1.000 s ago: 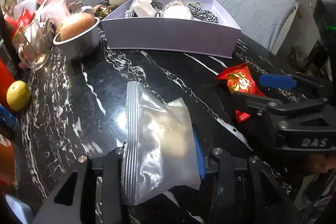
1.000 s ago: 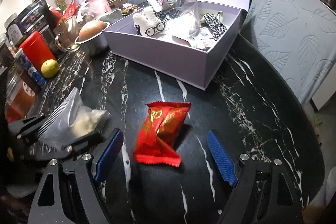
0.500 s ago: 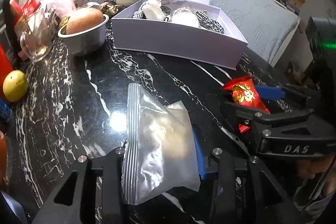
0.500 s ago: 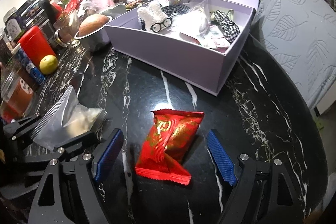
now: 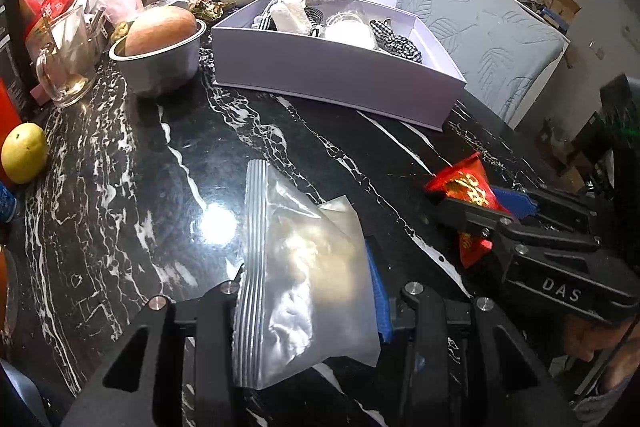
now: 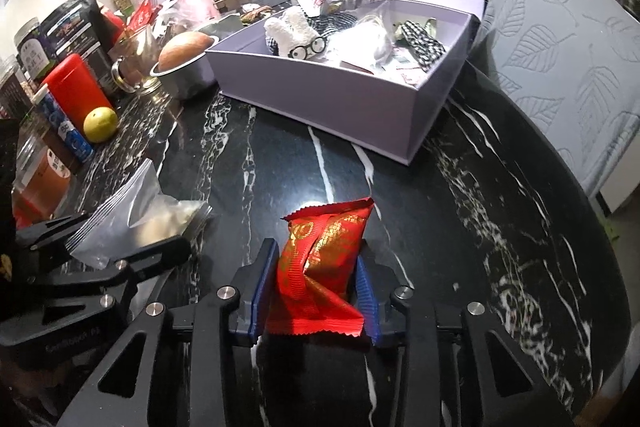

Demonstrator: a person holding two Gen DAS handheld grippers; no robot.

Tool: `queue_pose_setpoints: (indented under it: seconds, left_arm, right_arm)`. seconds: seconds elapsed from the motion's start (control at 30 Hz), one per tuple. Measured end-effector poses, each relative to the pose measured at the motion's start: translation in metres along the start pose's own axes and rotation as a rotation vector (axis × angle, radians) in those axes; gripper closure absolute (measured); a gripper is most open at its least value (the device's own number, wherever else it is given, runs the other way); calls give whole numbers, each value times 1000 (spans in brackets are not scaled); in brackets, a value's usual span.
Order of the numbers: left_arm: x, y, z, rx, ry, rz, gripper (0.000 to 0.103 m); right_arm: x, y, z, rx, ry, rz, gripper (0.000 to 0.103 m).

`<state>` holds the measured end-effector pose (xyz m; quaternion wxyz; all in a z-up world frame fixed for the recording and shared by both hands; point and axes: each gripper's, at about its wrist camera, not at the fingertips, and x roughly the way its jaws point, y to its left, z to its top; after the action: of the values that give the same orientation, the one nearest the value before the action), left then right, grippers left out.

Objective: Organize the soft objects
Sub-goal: 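Grasp the red snack packet with the right tool while the left tool holds the zip bag, then lift and carry the zip bag and red packet with both tools over the box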

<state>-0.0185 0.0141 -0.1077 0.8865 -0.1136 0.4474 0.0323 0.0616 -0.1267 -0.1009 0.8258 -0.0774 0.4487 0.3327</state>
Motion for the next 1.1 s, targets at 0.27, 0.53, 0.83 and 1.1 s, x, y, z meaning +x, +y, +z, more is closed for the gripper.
queue_pose_setpoints:
  seconds: [0.27,0.53,0.83,1.1]
  left_arm:
    - [-4,-3,-5,-4,14,-21,66]
    - [-17,-12,-12,19,-1,-34,67]
    - [-37,-25,-22,35,-30,-44,67]
    - [-63,-40,-25,88,-73,-72,67]
  right_arm:
    - [-17,-6,-20,72,-6,25,66]
    - [-30,-5,-36,104,-15,44,67]
    - [-47,-1,-48,121,-44,70,67]
    - [-77,5,-60,133,-95,64,67]
